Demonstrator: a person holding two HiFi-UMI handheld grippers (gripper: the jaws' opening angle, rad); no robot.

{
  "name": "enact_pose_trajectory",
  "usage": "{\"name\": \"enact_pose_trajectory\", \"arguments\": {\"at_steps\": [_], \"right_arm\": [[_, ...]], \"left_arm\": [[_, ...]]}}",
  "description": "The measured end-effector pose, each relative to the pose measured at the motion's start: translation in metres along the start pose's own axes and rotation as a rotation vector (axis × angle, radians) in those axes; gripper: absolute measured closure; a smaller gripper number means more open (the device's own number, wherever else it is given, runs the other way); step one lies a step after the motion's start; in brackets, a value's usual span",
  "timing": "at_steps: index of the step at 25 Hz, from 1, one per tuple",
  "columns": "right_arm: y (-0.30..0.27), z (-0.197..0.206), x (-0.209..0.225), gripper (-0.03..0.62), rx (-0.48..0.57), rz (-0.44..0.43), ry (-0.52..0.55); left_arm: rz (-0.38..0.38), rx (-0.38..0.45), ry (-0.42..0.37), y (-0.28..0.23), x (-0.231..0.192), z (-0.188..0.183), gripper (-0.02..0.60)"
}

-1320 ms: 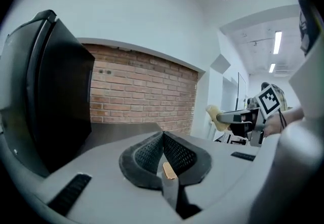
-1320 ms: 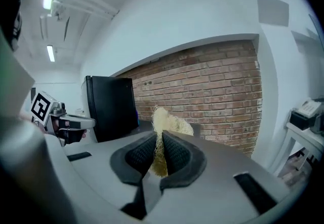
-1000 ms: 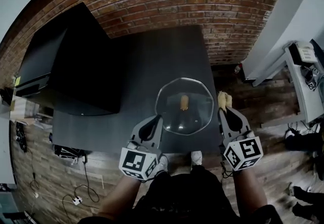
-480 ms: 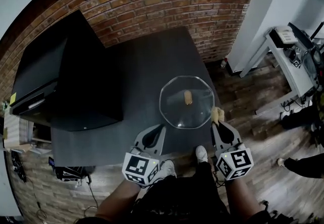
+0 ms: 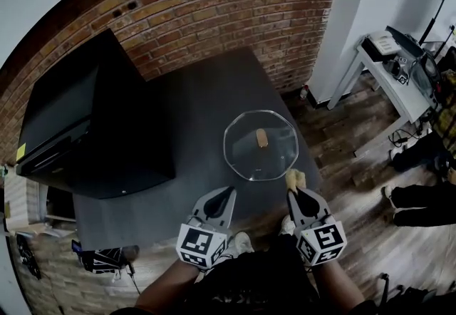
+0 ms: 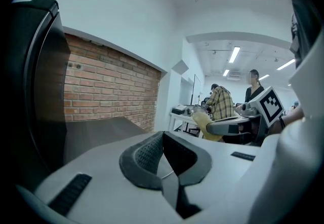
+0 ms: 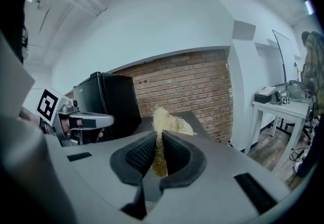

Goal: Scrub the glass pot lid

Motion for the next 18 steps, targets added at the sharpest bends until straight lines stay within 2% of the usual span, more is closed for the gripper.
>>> {"name": "enact_pose_trajectory", "arguments": {"at_steps": [6, 18], "right_arm": [[0.0001, -0.0016, -0.0087, 0.553, -0.018, -0.023, 0.030], [0.0017, -0.0026, -0.0066, 0.553, -0.006, 0.004, 0.016]], "left_arm": [[0.009, 0.000, 0.017, -0.0011, 0.0029, 0.0028, 0.551], [0.039, 0.000, 0.009, -0.0063, 0.0067, 0.0038, 0.551]]}}
Point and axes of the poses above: the fingertips, and each gripper's own axes: y backward along the fingers, x to its right, z out of its underside, the point moved 2 cm from there along y, backward along the fingers, and after that the axes turned 1 degree about z, right-handed, at the moved point
